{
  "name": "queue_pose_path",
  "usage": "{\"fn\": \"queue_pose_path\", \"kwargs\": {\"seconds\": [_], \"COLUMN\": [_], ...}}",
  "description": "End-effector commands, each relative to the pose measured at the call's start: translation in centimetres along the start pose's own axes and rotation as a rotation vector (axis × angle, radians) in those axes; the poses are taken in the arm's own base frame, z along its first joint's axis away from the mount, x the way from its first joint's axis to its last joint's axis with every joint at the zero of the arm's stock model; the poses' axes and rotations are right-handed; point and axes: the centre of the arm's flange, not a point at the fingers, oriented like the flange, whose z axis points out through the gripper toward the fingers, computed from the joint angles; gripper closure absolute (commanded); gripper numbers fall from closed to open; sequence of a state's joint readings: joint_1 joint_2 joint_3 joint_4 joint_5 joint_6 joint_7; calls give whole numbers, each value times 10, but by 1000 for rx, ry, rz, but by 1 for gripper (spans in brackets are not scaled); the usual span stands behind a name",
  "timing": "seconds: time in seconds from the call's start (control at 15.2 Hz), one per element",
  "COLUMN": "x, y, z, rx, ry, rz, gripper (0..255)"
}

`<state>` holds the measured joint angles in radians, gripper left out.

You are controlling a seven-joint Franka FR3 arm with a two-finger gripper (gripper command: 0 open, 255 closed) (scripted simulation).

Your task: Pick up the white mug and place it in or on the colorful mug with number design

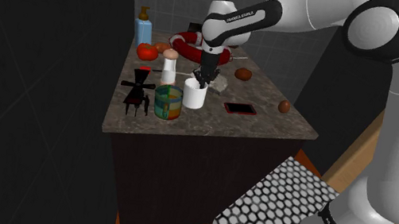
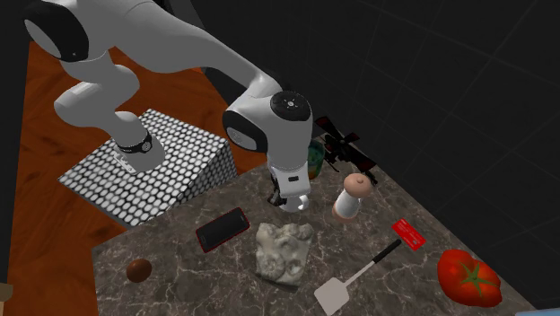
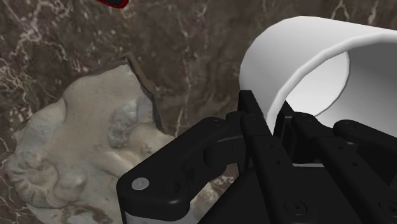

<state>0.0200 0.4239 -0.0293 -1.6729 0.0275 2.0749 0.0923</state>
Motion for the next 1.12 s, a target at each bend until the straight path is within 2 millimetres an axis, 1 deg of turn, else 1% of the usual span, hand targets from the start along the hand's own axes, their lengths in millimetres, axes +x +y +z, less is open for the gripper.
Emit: {"fn": "queue_pose_path", "kwargs": {"seconds": [0.0, 1.06], "x": [0, -2], "y": [0, -1], "z": [0, -85], "rx": [0, 0], "ry": [0, 0], "rz": [0, 0], "gripper": [255, 255]}}
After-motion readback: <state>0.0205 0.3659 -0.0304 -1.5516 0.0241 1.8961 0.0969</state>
